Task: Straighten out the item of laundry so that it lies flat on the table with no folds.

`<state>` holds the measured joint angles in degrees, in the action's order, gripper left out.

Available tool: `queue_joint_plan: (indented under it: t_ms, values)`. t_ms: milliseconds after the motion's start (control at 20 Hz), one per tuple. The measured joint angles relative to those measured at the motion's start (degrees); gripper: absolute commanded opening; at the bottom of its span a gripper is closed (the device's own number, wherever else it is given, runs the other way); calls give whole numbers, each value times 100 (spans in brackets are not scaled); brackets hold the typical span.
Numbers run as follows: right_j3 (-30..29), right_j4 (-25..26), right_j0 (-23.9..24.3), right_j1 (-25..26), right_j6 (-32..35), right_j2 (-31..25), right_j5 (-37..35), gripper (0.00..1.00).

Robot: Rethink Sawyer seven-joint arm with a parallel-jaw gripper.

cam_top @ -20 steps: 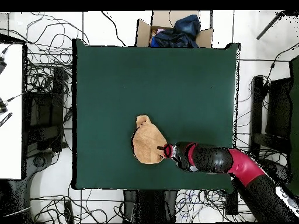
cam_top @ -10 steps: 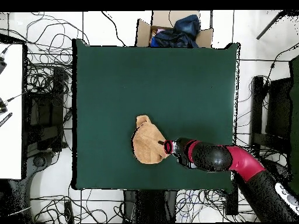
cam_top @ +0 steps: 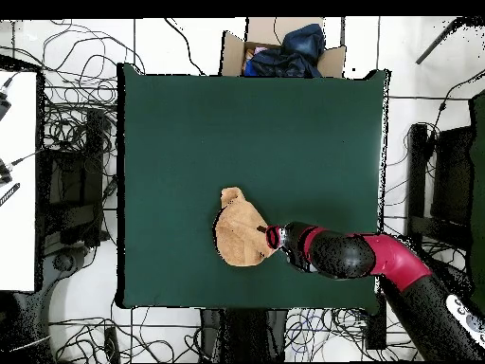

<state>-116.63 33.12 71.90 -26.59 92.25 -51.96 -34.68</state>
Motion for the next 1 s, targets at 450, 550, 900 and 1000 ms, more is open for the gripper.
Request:
queue_joint_plan:
  t_ms: [450,550,900,1000]
  values:
    - [20,0,-193,-118,0,4,-82,100]
    - [41,0,-296,-202,0,12,-186,100]
    - [146,0,-539,-339,0,144,-521,100]
    - [163,1,-582,-364,0,193,-592,100]
